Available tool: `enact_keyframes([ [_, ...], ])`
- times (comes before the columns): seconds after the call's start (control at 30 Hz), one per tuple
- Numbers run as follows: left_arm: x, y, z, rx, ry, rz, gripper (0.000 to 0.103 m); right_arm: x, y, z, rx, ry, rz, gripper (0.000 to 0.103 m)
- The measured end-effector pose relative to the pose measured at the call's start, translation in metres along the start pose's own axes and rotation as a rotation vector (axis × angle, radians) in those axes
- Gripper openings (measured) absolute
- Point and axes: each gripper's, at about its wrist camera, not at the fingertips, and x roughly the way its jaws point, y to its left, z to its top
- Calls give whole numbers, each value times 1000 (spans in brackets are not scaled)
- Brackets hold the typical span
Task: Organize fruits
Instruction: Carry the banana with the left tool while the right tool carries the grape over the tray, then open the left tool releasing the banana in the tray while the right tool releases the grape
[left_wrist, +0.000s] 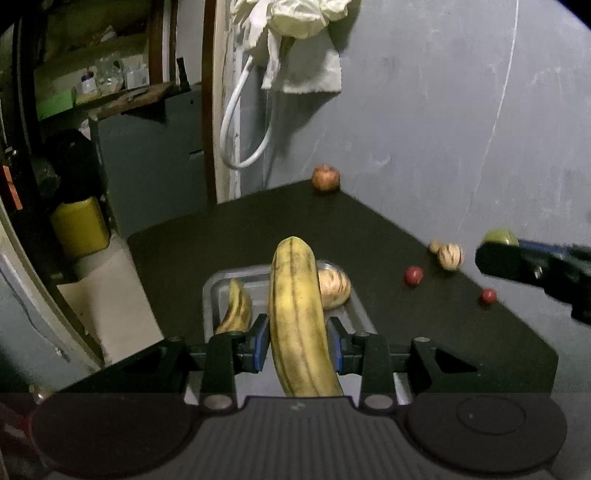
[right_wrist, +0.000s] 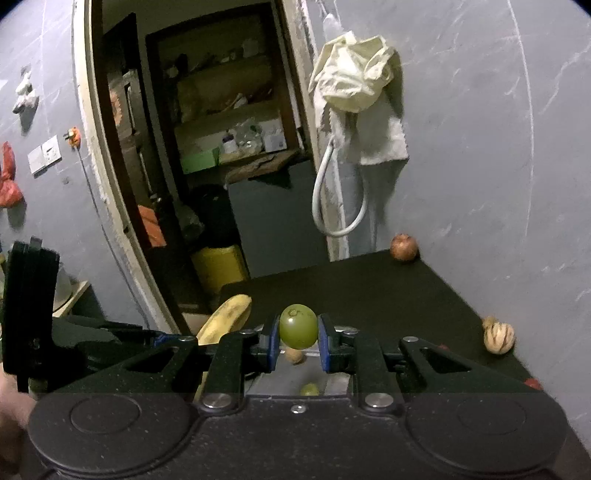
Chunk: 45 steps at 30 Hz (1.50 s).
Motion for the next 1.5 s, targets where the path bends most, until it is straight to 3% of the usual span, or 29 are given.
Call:
enact_keyframes([
  [0.4, 40, 16, -43, 40, 114, 12, 35, 37, -5, -32, 15, 128, -12, 23],
  [0.77, 106, 25, -25, 191, 169, 7, 35, 107, -16, -38, 7, 224, -61, 23],
  [1.07, 134, 29, -24, 315, 206, -8, 35, 169, -21, -47, -53, 311, -92, 23],
  [1.5, 132, 33, -23, 318, 209, -11, 36, 196, -24, -62, -65, 379, -108, 23],
])
